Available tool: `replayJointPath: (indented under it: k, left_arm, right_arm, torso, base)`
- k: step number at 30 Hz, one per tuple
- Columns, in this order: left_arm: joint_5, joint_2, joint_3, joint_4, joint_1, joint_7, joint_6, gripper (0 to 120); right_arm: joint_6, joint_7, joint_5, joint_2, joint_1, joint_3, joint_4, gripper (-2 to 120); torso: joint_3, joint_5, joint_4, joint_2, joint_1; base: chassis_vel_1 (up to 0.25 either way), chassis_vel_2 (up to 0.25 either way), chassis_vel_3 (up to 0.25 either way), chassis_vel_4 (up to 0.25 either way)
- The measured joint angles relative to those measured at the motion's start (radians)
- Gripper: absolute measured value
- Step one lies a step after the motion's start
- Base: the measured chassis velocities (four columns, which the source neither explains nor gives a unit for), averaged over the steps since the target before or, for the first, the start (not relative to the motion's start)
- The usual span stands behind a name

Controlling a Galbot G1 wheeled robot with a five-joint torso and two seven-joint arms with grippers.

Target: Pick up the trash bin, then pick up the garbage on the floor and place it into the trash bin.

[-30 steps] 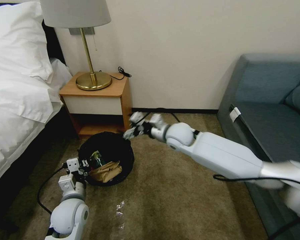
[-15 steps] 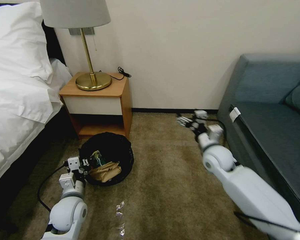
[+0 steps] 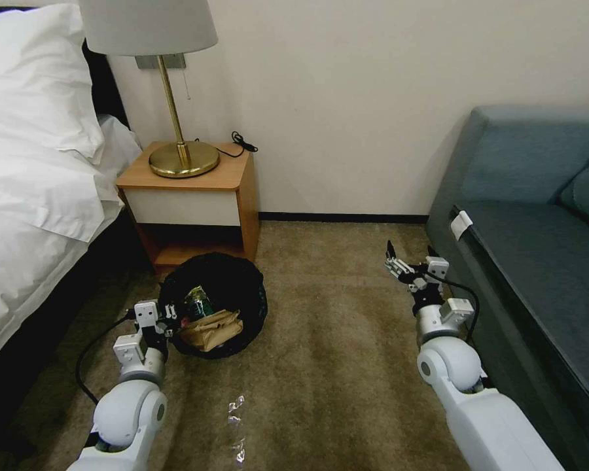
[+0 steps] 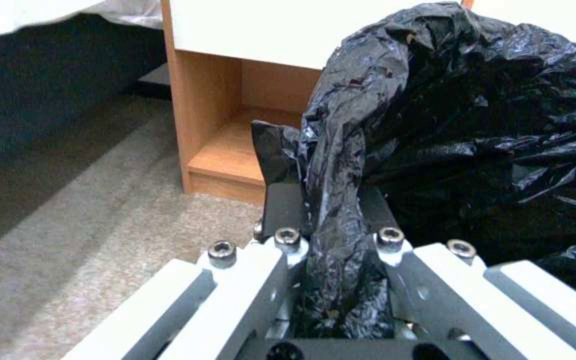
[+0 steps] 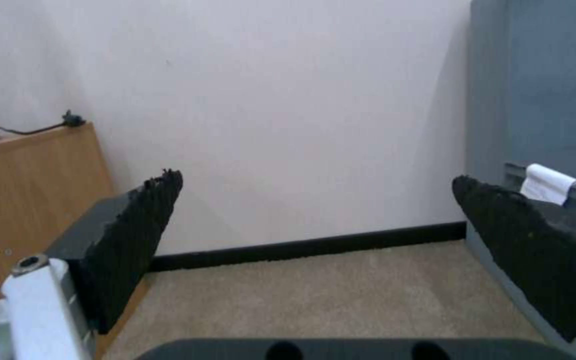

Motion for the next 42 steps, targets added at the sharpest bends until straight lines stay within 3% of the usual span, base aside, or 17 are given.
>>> replayJointPath:
  k: [10, 15, 20, 34, 42]
  left_arm:
    - [-0.136, -0.027, 0.012, 0.126, -0.113, -0.001, -0.019, 4]
    - [-0.201, -0.040, 0.027, 0.161, -0.149, -0.038, -0.009, 4]
    - [-0.313, -0.055, 0.035, 0.233, -0.213, -0.117, 0.001, 4]
    - [-0.355, -0.065, 0.030, 0.313, -0.263, -0.144, 0.007, 4]
    - [-0.357, -0.063, 0.028, 0.324, -0.268, -0.141, 0.007, 33]
  right_arm:
    - [0.018, -0.028, -0.005, -0.011, -0.058, 0.057, 0.012, 100]
    - [0.028, -0.044, -0.012, -0.010, -0.087, 0.077, 0.014, 100]
    - [0.037, -0.063, -0.016, -0.027, -0.119, 0.091, 0.021, 100]
    - [0.035, -0.068, -0.020, -0.031, -0.114, 0.082, 0.027, 100]
    - [0.035, -0.077, -0.022, -0.034, -0.119, 0.085, 0.026, 100]
  torso:
    - [0.000, 0.0001, 0.0000, 0.000, 0.000]
    - [0.000, 0.0002, -0.0001, 0.000, 0.000]
    - [0.000, 0.0000, -0.0001, 0.000, 0.000]
    - [0.000, 0.0001, 0.0000, 0.000, 0.000]
    - [0.000, 0.0002, 0.0000, 0.000, 0.000]
  base:
    - [0.000, 0.000, 0.000, 0.000]
    - [0.000, 0.000, 0.000, 0.000]
    - [0.000, 0.000, 0.000, 0.000]
    - [0.000, 0.000, 0.000, 0.000]
    - [0.000, 0.000, 0.000, 0.000]
